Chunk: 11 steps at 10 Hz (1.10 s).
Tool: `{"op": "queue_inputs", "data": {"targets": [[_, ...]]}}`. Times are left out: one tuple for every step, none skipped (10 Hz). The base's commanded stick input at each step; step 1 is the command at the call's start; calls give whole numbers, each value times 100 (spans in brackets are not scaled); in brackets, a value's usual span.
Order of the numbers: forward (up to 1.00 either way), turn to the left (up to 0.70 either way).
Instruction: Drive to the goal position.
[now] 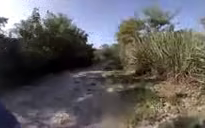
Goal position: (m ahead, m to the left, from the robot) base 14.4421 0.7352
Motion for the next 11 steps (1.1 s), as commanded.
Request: {"op": "queue_inputs", "data": {"targets": [[70, 0], [70, 0], [70, 0], [70, 0], [70, 0], [70, 0], [70, 0], [70, 0], [70, 0], [70, 0], [70, 0]]}}
